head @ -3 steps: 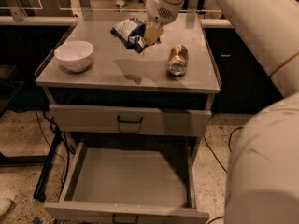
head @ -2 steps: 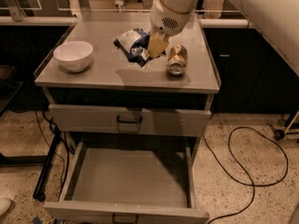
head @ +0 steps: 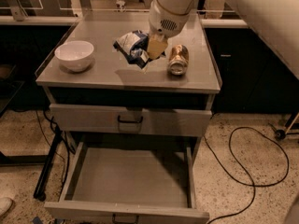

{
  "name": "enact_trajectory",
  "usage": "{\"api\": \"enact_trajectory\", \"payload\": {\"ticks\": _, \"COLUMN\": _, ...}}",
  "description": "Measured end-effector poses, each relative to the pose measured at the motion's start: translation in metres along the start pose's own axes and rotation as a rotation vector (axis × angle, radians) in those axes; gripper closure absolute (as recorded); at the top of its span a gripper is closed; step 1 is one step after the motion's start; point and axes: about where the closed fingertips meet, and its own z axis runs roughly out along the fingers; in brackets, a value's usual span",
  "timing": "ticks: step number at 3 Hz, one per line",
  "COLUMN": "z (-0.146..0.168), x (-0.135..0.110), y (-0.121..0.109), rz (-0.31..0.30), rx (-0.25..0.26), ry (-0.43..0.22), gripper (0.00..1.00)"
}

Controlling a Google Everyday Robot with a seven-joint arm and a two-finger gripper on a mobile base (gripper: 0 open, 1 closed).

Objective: Place blue chip bag into middle drawer

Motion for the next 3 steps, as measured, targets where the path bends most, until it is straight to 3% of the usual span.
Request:
{"api": "enact_trajectory", "payload": {"ticks": 1, "z": -0.010, "x": 0.015, "y": 0.049, "rz": 0.060, "rx": -0.038, "ry": 0.025, "gripper": 1.00}}
{"api": "enact_trajectory", "payload": {"ticks": 2, "z": 0.026, "x": 0.031, "y": 0.117, "rz": 0.106, "rx": -0.200, "ry": 0.049, "gripper": 1.00}}
{"api": "enact_trajectory", "payload": {"ticks": 3, "z": 0.028, "x": 0.031, "y": 0.118, "rz": 0.107, "rx": -0.203, "ry": 0.049, "gripper": 1.00}}
